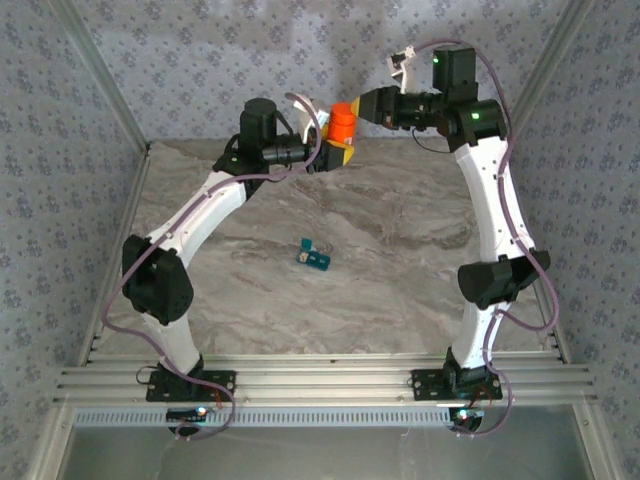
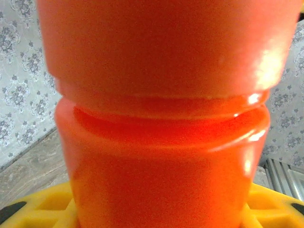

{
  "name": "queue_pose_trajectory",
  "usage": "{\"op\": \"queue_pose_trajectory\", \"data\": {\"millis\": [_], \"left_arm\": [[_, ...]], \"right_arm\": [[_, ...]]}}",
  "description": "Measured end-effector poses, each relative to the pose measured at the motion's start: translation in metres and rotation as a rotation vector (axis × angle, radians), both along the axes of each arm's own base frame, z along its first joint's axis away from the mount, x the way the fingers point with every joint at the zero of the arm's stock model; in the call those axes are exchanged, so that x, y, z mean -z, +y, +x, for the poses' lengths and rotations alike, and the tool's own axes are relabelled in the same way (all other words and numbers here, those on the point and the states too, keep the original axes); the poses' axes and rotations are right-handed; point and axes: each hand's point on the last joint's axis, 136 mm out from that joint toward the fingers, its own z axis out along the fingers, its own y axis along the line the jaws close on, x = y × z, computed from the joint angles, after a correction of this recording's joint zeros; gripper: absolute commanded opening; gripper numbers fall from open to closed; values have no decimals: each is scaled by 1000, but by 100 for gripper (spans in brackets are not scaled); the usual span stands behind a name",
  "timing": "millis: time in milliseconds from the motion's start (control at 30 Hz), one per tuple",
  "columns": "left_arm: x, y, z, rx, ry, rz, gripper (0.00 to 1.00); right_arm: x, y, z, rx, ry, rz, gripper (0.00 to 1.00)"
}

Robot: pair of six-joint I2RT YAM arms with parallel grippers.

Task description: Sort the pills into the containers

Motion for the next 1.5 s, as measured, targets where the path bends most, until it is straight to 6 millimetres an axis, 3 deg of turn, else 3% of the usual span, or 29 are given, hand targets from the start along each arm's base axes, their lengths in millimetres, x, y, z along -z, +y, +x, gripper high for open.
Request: {"op": "queue_pose_trajectory", "data": {"millis": [133,267,367,600,833,1167,1500], "left_arm": [[5,0,3,-21,-1,21,0],[14,1,4,-37,19,51,0],[16,-2,1,-33,21,59,0],[14,-5,-2,-20,2,53,0],[5,-7,-10,26,-1,41,0],[-15,-11,-23,112,-8,7,0],[1,-17,-20,144,51,26,0]], "right_arm": [[7,-1,4,28,14,-17,29],[18,0,6,52,36,-28,37],[22,-3,4,68,53,-24,48],[19,-27,3,122,63,-15,68],[4,-46,-6,119,-37,-44,72],[2,-35,-17,23,-147,-81,77],[0,-7,-23,-87,-169,-46,77]]}}
